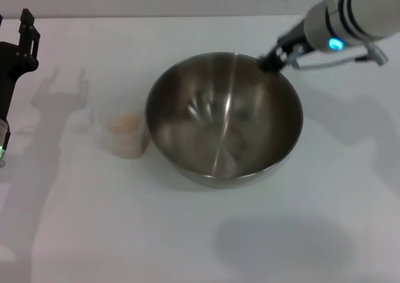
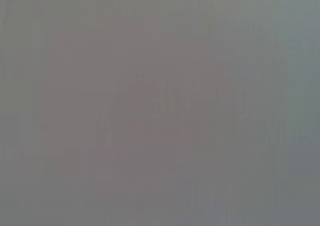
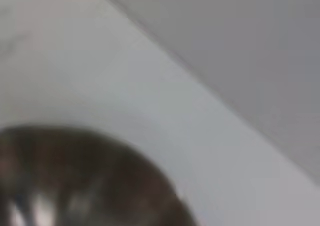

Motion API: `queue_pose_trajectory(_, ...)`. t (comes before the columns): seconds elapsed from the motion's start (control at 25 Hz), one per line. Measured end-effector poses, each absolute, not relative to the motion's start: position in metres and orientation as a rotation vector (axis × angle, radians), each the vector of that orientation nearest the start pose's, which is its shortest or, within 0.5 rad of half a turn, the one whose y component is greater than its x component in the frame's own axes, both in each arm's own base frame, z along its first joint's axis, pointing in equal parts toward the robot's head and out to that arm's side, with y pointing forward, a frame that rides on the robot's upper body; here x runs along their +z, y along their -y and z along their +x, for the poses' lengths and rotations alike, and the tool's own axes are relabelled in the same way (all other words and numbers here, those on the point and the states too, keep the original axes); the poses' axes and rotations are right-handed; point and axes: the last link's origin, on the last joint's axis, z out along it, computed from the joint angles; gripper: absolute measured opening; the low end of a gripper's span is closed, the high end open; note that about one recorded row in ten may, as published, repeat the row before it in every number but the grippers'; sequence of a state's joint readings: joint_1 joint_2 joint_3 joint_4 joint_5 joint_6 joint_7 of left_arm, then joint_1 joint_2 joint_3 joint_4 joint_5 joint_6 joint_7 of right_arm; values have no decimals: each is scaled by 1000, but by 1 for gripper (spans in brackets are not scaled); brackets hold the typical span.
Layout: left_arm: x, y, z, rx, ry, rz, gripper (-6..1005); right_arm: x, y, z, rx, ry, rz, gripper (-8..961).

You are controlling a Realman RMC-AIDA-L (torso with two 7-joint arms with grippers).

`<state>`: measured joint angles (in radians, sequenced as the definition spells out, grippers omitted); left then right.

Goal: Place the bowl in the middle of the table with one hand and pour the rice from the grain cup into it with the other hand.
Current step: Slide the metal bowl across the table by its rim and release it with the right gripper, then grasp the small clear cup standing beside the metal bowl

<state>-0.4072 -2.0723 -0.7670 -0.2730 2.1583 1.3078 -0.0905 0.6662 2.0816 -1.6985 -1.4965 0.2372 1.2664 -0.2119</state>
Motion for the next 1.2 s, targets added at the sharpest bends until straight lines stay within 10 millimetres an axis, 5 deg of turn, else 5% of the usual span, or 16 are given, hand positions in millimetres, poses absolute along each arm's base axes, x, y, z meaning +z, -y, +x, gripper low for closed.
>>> queue_pose_trajectory(0.24,-5,-326,-301,-862,451,-1496,517,3,-394,76,-168,-406,-2229,491)
queue_pose_trajectory(0.56,-3,-323,-299,-888,441,-1482,516,2,-405,46,433,-143,-2068,491)
queue_pose_trajectory(1.2,2,-315,-304,-900,429,-1447,515,-27,-394,85,816,-3,-1890,490)
